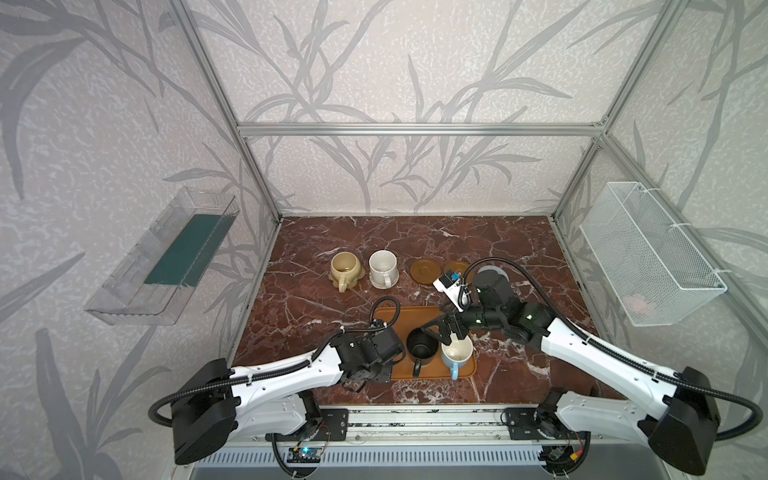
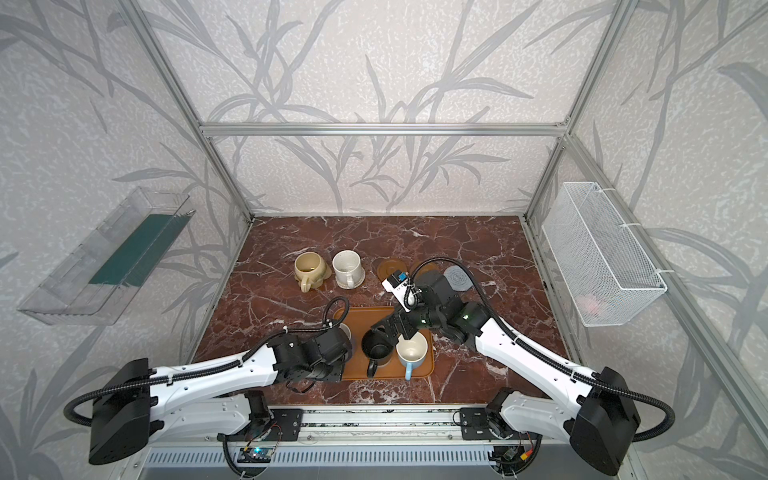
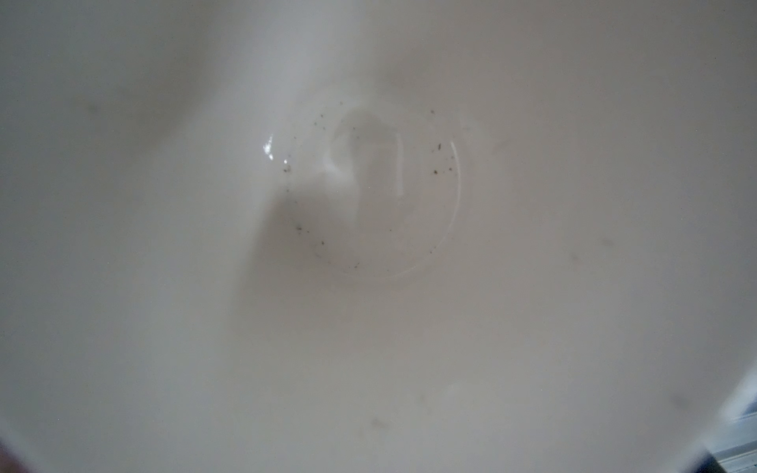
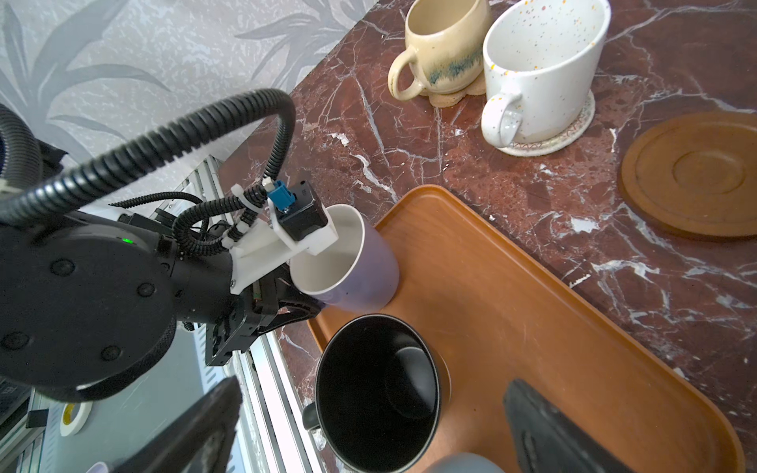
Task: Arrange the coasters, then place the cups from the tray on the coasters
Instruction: 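Close the left gripper on the lavender mug and lift it off the tray, then carry the lavender mug with the left gripper toward the small wooden saucer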
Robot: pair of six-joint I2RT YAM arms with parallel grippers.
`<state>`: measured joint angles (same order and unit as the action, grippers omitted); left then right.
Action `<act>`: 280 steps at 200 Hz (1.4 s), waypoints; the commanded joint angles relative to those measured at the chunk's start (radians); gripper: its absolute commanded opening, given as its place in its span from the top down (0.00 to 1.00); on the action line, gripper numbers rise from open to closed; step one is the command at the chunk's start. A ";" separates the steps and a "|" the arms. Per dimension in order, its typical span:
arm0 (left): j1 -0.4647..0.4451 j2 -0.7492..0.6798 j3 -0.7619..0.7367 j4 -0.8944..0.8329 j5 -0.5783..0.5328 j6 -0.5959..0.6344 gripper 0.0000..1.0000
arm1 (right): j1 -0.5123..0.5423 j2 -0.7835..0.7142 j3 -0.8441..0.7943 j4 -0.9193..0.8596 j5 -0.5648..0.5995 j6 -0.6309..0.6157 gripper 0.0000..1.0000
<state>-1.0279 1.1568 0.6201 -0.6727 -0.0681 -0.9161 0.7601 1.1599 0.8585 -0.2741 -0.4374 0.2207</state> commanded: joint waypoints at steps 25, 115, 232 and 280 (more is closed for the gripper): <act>-0.001 -0.014 0.064 -0.070 -0.067 0.006 1.00 | 0.007 -0.011 -0.026 0.015 -0.006 0.020 0.01; -0.001 0.004 0.219 -0.225 -0.138 0.049 1.00 | 0.015 -0.041 -0.056 0.051 0.010 0.058 0.01; 0.011 0.023 0.443 -0.292 -0.237 0.123 1.00 | 0.013 -0.067 -0.023 0.047 0.160 0.109 0.01; 0.061 0.086 0.565 -0.253 -0.200 0.198 1.00 | -0.007 -0.029 0.020 0.072 0.143 0.144 0.01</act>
<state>-0.9951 1.2190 1.1133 -0.9539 -0.2268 -0.7753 0.7673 1.1183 0.8284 -0.2314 -0.3134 0.3302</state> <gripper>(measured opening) 0.156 0.991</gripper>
